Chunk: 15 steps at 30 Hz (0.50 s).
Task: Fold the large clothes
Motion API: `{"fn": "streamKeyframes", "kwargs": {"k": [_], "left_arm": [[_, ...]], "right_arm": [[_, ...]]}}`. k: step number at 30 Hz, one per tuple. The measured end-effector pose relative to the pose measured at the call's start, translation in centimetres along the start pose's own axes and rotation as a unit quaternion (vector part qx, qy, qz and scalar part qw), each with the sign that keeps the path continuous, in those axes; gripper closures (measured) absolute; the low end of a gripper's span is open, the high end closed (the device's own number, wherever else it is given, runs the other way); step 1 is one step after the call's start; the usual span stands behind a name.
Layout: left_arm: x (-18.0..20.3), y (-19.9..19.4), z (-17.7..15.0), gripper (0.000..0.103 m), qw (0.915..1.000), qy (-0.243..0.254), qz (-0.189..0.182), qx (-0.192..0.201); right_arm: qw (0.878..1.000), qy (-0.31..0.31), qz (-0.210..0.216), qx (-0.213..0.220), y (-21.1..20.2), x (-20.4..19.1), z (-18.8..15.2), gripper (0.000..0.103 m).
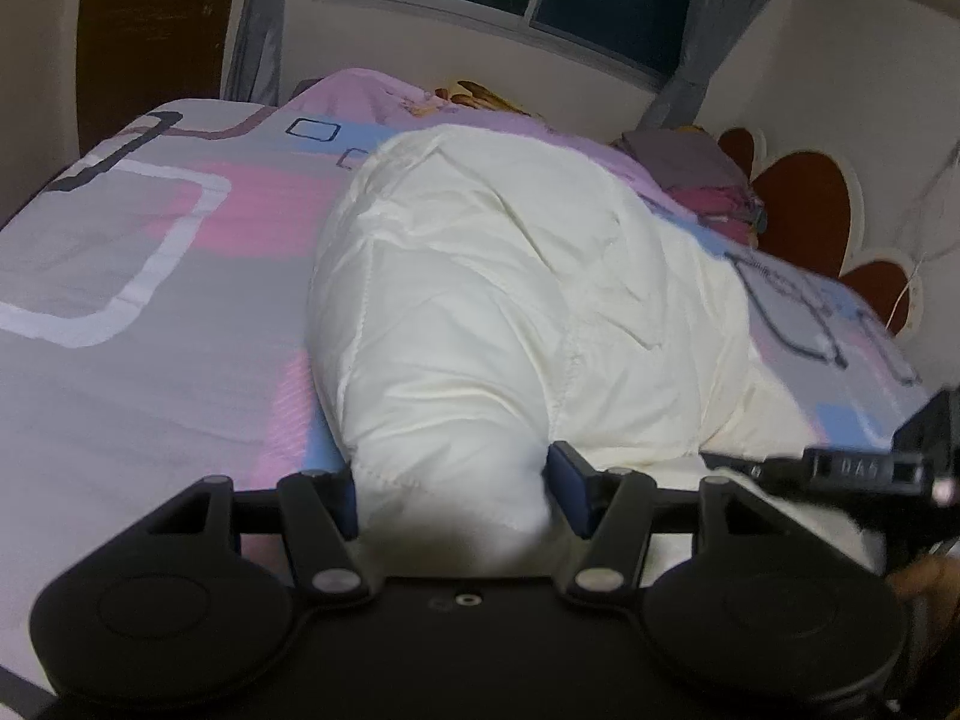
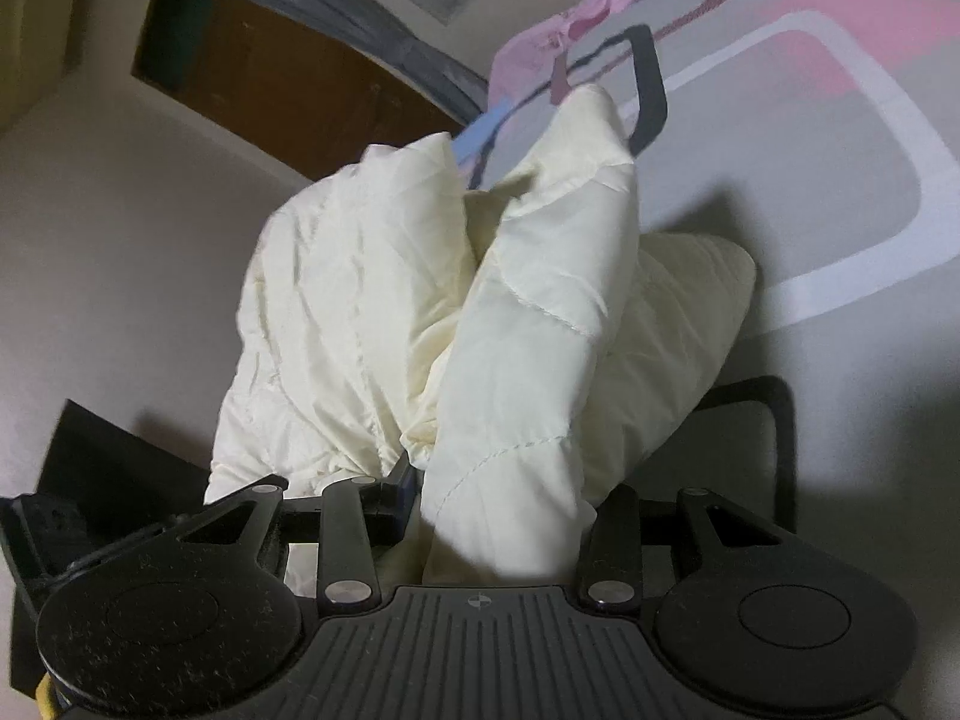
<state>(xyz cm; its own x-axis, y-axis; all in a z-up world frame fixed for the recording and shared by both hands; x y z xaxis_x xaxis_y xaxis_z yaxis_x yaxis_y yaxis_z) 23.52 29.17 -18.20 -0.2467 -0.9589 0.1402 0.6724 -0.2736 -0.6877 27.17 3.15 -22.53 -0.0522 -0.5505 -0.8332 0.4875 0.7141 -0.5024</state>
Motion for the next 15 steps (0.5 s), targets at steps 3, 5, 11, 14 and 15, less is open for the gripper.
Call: {"fn": "streamKeyframes", "kwargs": {"k": [3,5,11,14,15], "left_arm": [[0.2,1.1,-0.9,0.038,0.9999,0.012,0.008,0.001],[-0.1,1.0,-1.5,0.036,0.9995,0.029,0.013,0.005],[-0.6,1.4,-1.2,0.031,0.9991,0.037,0.019,-0.008],[-0.5,0.6,-1.0,0.026,0.9988,0.033,0.034,-0.011],[-0.4,0.4,-1.0,0.026,0.9987,0.032,0.038,-0.011]], "right_arm": [[0.999,-0.01,-0.033,0.014,-0.3,1.5,0.0,0.047],[0.997,-0.037,-0.062,0.029,-0.1,1.7,-0.3,0.038],[0.991,-0.067,-0.105,0.049,0.7,2.3,-0.8,0.026],[0.988,-0.077,-0.115,0.067,0.5,0.4,-1.2,0.026],[0.987,-0.079,-0.115,0.075,0.7,-0.6,-1.2,0.026]]}}
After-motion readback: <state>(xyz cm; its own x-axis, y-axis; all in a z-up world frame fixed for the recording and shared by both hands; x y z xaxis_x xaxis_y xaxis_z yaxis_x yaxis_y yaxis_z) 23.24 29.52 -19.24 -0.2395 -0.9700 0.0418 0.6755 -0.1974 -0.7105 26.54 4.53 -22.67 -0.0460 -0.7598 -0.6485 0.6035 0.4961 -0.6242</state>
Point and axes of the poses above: each gripper's, at about its wrist camera, not at the fingertips, and y roughly the way its jaws point, x to its right, z to its top, the point moved 6 cm from there along y, roughly the way its jaws point, and after that the axes turned 11 degrees about y, right-handed, at the moved point
